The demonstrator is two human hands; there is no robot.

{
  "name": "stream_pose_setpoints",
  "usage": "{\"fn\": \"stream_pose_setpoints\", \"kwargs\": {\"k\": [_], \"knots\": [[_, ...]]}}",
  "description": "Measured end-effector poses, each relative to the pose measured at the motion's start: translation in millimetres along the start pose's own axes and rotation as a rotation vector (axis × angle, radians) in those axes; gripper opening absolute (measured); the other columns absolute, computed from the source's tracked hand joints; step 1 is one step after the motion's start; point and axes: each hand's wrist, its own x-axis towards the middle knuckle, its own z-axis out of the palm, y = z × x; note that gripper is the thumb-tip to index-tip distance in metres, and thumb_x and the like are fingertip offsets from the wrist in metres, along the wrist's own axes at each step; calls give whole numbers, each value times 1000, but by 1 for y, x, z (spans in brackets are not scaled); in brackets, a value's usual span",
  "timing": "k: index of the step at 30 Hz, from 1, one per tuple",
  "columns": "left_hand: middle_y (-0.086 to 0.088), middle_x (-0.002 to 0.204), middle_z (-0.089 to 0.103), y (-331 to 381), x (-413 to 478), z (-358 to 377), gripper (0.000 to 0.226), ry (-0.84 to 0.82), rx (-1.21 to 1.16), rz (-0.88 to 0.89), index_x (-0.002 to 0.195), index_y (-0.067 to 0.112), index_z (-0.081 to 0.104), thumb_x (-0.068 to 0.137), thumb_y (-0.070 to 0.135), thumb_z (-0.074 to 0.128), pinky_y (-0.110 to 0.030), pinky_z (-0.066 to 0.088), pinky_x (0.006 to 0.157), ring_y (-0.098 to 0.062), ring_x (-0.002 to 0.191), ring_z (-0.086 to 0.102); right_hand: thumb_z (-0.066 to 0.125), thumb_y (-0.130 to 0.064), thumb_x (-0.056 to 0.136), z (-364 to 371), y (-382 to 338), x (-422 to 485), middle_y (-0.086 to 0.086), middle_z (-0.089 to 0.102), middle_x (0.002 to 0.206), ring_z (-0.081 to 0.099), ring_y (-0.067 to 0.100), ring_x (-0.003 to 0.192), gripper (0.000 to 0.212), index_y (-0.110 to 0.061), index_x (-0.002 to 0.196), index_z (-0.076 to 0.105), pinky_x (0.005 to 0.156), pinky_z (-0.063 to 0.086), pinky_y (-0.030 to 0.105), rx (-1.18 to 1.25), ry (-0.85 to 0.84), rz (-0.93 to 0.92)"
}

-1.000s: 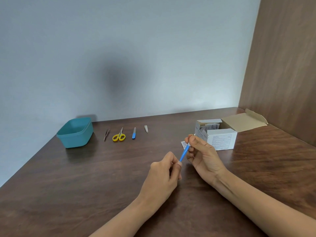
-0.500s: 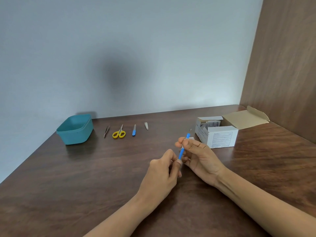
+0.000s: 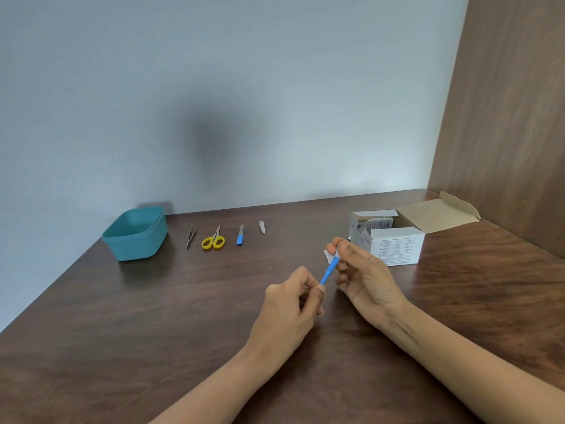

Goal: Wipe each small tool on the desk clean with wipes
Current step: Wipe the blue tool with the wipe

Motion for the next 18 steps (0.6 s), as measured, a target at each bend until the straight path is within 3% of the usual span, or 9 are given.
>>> {"fn": "stream_pose_setpoints", "kwargs": {"k": [3, 11, 16, 18], "knots": [[7, 59, 64, -1, 0, 0, 18, -1, -1, -3, 77, 13, 53, 95, 15, 56, -7, 35, 53, -2, 47, 51, 68, -22, 72, 0, 0, -2, -2, 70, 86, 45, 3, 56, 20, -14, 91, 68, 56, 36, 16, -6, -12, 9], [5, 59, 67, -2, 1, -3, 15, 68, -43, -15, 80, 6, 58, 94, 12, 59, -6, 34, 52, 1, 47, 53, 69, -23, 73, 5, 10, -9, 6, 71, 84, 41, 11, 68, 17, -12, 83, 77, 64, 39, 17, -319, -167, -10], [2, 61, 68, 0, 2, -3, 15, 60, -60, -21, 78, 9, 59, 94, 12, 59, -6, 33, 50, 1, 46, 51, 66, -18, 72, 4, 8, -7, 6, 73, 87, 52, 4, 64, 14, -11, 80, 75, 61, 42, 14, -201, -131, 7], [2, 61, 68, 1, 2, -2, 15, 51, -62, -27, 79, 11, 59, 94, 13, 59, -7, 33, 52, 1, 46, 50, 66, -17, 73, 5, 6, -6, 4, 73, 88, 48, 2, 59, 14, -11, 84, 73, 60, 40, 15, -140, -96, 11]]}}
